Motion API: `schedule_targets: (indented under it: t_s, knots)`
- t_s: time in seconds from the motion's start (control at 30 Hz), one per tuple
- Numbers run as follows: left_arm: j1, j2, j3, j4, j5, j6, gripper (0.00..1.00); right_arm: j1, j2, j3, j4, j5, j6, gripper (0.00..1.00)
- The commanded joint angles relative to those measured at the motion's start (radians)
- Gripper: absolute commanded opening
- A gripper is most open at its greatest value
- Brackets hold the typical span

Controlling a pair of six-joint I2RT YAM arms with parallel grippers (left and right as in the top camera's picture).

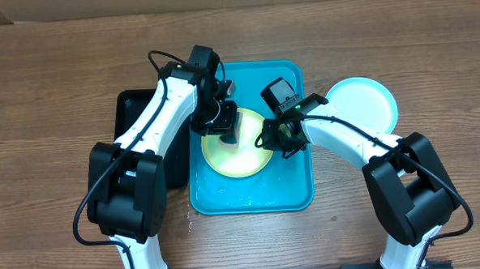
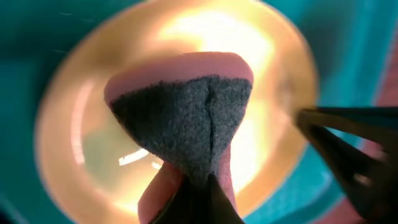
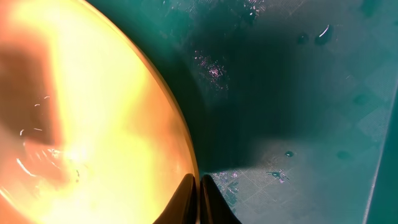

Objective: Clean dirty plates on tray and stack at the side
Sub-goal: 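Scrub the yellow plate with the sponge in the left gripper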

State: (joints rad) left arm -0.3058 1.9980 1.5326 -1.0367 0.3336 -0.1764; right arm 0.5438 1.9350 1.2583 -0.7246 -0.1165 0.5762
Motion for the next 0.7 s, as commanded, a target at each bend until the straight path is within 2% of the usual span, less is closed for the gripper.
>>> schedule_targets:
  t_s: [0.0,0.33,0.37,0.43,0.47,0.57,0.67]
  knots:
    - [0.000,-0.029,-0.052,0.016,-0.121,-0.027,0.04,0.006,0.007,0.011,0.004,-0.002,-0.001,0.04]
    - [-0.003,-0.028,-0.253,0.203,-0.138,-0.057,0.04,0.006,0.007,0.011,0.004,-0.002,-0.001,0.04]
    - [-0.003,-0.028,-0.263,0.205,-0.130,-0.056,0.06,0.006,0.007,0.011,0.005,-0.002,-0.001,0.04]
    - [-0.003,-0.028,-0.267,0.199,-0.130,-0.055,0.27,0.006,0.007,0.011,0.005,-0.002,-0.001,0.04]
    - [-0.003,-0.029,-0.264,0.195,-0.129,-0.055,0.30,0.006,0.007,0.011,0.005,-0.002,-0.001,0.04]
    - [-0.002,-0.029,-0.237,0.161,-0.127,-0.040,0.30,0.006,0.007,0.011,0.005,-0.002,-0.001,0.04]
    - [-0.002,-0.029,-0.195,0.122,-0.130,-0.014,0.23,0.006,0.007,0.011,0.005,-0.002,-0.001,0.04]
